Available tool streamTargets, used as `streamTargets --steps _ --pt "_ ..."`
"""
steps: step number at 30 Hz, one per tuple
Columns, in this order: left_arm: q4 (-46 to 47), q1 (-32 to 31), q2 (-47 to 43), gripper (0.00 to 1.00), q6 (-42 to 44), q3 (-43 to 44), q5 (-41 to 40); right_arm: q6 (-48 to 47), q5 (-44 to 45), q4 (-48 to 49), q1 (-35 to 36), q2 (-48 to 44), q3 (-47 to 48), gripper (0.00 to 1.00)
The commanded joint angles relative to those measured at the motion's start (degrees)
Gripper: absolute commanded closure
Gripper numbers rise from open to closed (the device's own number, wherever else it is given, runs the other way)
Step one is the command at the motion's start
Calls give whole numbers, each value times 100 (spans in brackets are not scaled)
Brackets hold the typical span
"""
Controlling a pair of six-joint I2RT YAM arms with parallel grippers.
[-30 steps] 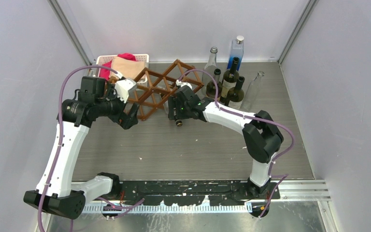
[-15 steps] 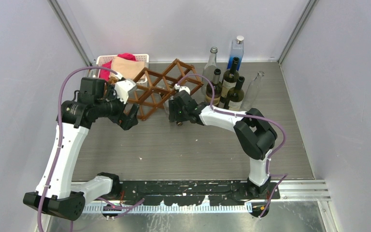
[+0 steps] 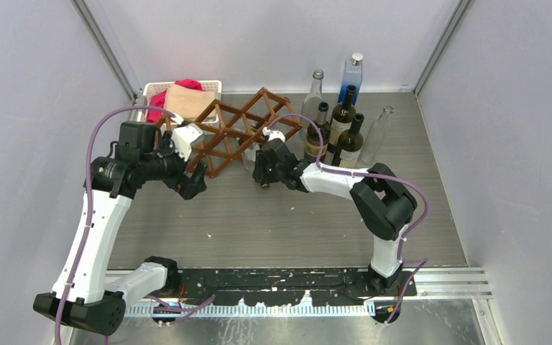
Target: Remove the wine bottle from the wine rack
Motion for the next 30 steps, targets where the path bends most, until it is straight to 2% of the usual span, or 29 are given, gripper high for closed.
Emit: streamTargets --steps 1,12,20,30 --pt "431 19 -300 0 150 -280 460 188 -241 538 101 -745 -427 99" --pt "516 19 -438 0 459 -531 653 464 -428 860 399 -2071 -1550 99" --pt "708 19 -467 0 580 -653 645 1020 -433 1237 533 -3238 -2598 99" --pt "801 11 -452 0 931 -922 881 988 -759 912 693 -4002 -2781 99"
